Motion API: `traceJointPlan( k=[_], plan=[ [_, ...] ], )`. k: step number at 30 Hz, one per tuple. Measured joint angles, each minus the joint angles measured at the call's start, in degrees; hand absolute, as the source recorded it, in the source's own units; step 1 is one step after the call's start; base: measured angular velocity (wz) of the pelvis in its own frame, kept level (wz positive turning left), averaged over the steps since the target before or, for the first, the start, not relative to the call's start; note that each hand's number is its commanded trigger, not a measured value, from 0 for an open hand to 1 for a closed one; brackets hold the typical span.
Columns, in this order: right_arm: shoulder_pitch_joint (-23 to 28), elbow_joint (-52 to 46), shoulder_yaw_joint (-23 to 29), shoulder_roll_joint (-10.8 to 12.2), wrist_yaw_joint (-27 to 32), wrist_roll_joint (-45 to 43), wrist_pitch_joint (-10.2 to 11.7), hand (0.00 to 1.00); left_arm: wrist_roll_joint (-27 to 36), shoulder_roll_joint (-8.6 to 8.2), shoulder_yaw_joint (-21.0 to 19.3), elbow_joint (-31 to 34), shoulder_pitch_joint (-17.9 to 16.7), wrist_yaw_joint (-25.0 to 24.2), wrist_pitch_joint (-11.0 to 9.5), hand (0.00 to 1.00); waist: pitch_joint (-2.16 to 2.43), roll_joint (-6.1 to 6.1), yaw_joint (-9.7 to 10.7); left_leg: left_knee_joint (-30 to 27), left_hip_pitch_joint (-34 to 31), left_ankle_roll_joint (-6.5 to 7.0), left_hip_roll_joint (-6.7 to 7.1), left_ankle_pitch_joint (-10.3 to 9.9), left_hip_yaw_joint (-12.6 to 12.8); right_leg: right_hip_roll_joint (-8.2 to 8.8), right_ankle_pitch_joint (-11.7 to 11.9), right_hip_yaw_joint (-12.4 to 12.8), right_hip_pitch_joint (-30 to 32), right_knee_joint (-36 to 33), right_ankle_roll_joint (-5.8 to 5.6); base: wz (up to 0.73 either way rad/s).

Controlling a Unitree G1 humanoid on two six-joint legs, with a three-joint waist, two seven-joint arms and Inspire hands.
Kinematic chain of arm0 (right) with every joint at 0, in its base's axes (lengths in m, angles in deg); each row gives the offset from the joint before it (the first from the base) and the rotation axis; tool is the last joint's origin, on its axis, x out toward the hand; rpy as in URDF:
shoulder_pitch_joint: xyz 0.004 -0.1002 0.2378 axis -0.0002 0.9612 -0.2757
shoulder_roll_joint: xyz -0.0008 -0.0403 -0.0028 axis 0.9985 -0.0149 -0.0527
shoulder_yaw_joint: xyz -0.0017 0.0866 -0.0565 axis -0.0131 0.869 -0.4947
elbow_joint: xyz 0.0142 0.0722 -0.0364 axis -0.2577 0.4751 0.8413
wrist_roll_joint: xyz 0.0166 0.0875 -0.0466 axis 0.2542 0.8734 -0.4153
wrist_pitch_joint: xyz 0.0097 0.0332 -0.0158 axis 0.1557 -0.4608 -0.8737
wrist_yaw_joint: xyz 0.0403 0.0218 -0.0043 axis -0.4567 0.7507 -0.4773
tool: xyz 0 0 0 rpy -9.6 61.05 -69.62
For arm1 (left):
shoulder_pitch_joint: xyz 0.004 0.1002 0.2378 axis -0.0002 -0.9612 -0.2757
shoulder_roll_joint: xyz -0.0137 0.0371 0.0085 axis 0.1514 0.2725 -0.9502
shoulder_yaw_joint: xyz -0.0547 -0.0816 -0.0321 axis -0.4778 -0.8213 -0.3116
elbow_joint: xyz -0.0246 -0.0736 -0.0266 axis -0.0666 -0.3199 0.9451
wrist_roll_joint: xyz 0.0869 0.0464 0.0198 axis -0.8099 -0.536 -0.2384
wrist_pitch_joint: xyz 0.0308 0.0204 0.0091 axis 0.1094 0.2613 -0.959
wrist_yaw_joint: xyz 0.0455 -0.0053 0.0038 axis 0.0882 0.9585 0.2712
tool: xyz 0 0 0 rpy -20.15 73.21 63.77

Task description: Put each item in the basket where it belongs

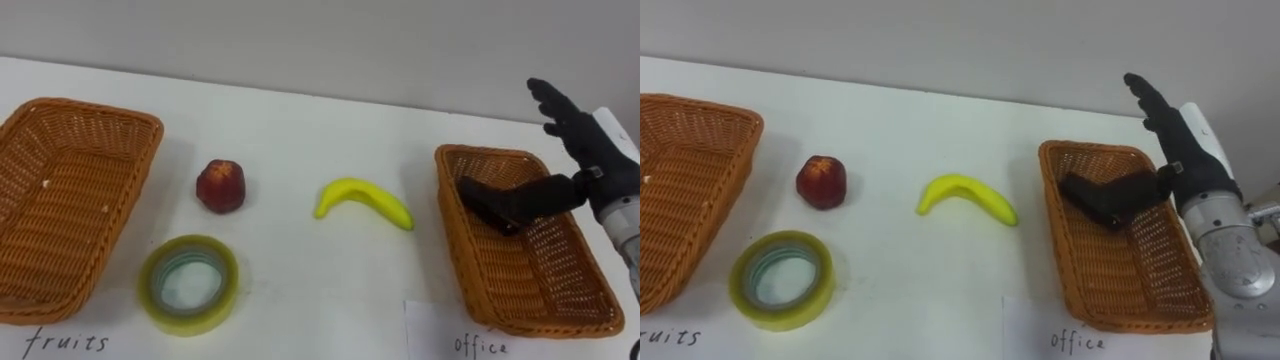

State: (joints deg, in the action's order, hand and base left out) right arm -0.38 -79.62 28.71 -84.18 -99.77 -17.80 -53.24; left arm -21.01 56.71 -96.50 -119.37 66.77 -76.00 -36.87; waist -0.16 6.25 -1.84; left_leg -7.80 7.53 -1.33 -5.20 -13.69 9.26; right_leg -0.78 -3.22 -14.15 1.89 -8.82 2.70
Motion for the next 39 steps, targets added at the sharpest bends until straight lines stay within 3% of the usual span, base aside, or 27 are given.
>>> traceJointPlan(
  k=[19, 27, 32, 39],
  plan=[
    [0.0, 0.0, 0.0, 0.0, -2.1, 0.0, -0.1, 0.0, 1.0, 0.0, 0.0, 0.0, 0.3, 0.0, 0.0, 0.0, 0.1, -0.03, 0.1, 0.0, 0.0, 0.01, 0.07, 0.0, 0.0, 0.1, -0.2, 0.0, 0.0, -0.1, -0.12, 0.0],
    [-0.2, -3.8, 0.0, 0.0, -1.8, 6.5, -0.3, 0.0, 1.5, 0.25, 1.6, -0.1, 0.5, 0.0, 0.1, 0.0, 0.02, -0.1, 0.0, 0.0, 0.3, 0.0, 0.06, 0.0, -0.2, 0.31, -1.1, -0.2, 0.1, -1.3, -0.13, 0.01],
    [-3.9, -4.3, -0.1, 0.3, -1.0, 12.8, -0.3, 0.0, 1.4, 0.15, 2.3, -0.1, 0.4, -0.1, 0.2, 0.0, -0.28, -0.34, 0.0, -0.4, 0.8, 0.01, 0.13, 0.0, -0.6, 0.41, -1.2, -0.3, -0.8, -1.1, -0.31, 0.06],
    [-8.6, -4.4, -0.5, 0.6, -0.6, 15.7, -0.4, 0.0, 1.0, 0.03, 2.2, 0.8, -0.1, -0.2, 1.2, 0.0, -0.17, -0.4, -1.3, 0.1, 0.7, 0.07, 0.14, -0.1, -0.8, 0.39, -1.4, -0.9, -0.9, -1.0, -0.42, 0.04]
  ],
)
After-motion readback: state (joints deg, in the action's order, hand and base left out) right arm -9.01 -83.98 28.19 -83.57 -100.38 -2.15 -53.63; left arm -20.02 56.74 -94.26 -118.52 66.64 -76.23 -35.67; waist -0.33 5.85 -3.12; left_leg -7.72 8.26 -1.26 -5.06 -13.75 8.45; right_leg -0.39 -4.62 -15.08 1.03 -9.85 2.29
